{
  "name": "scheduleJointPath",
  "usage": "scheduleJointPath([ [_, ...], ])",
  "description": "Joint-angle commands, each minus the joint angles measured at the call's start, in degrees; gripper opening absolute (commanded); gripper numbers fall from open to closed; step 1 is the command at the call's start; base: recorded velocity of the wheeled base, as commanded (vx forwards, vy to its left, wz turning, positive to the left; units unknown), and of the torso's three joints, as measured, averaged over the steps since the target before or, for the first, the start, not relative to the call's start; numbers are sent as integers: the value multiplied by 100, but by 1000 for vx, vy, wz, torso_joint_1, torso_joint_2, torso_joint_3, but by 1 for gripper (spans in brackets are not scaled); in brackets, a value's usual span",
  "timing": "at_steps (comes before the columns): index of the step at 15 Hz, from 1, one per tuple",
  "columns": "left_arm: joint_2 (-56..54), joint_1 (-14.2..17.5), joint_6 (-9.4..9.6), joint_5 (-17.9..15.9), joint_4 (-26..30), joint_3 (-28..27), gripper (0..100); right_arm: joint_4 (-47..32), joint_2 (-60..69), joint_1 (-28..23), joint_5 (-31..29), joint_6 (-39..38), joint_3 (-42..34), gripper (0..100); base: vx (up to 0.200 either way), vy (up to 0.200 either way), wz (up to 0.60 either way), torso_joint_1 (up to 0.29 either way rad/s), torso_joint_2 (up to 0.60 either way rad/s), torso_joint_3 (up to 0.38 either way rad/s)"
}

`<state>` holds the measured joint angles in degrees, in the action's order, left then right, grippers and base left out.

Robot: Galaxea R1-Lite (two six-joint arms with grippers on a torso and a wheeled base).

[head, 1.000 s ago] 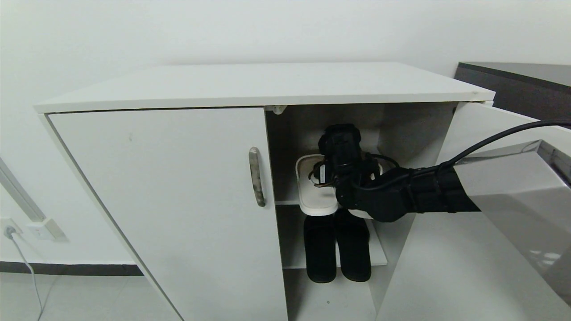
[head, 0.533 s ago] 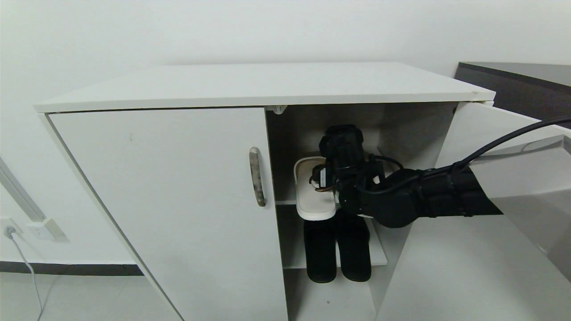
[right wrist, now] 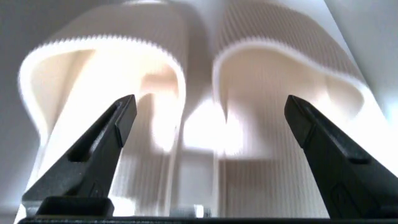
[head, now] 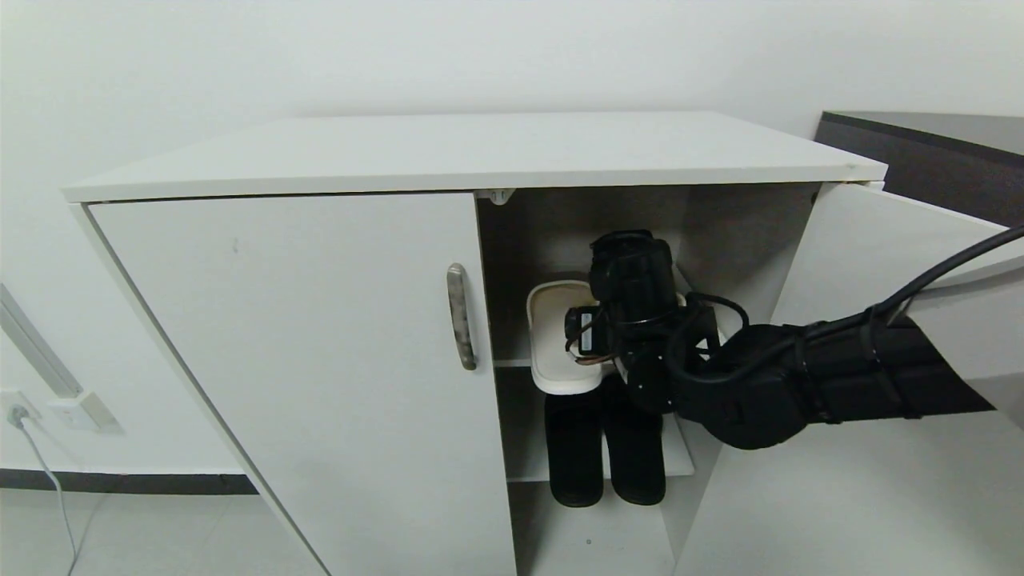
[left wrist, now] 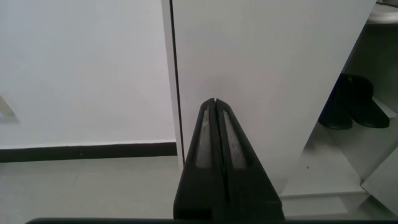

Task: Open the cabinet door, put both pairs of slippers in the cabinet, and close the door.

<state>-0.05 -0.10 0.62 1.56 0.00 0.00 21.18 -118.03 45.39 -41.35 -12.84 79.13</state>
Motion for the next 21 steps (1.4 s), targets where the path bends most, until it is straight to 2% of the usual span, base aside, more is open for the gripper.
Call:
scheduleJointPath([
  [1, 5, 1, -1, 2, 0, 0, 0, 256, 465, 146, 22, 0, -583, 100, 0, 0, 0, 0, 0, 0],
  [4, 5, 1, -1, 2, 0, 0, 0, 862, 869, 295, 83, 44, -1312, 100, 0, 0, 0, 0, 0, 0],
  [6, 5, 1, -1, 2, 0, 0, 0, 1530, 1159, 471, 92, 106, -1989, 100, 0, 0, 0, 0, 0, 0],
  [9, 5, 1, -1, -7, 0, 0, 0, 2145, 1221, 559, 154, 115, -2508, 100, 0, 0, 0, 0, 0, 0],
  [10, 5, 1, -1, -7, 0, 0, 0, 2277, 1212, 559, 198, 255, -2578, 0, 0, 0, 0, 0, 0, 0],
  [21, 5, 1, -36, 2, 0, 0, 0, 2295, 1151, 603, 241, 238, -2613, 0, 0, 0, 0, 0, 0, 0],
])
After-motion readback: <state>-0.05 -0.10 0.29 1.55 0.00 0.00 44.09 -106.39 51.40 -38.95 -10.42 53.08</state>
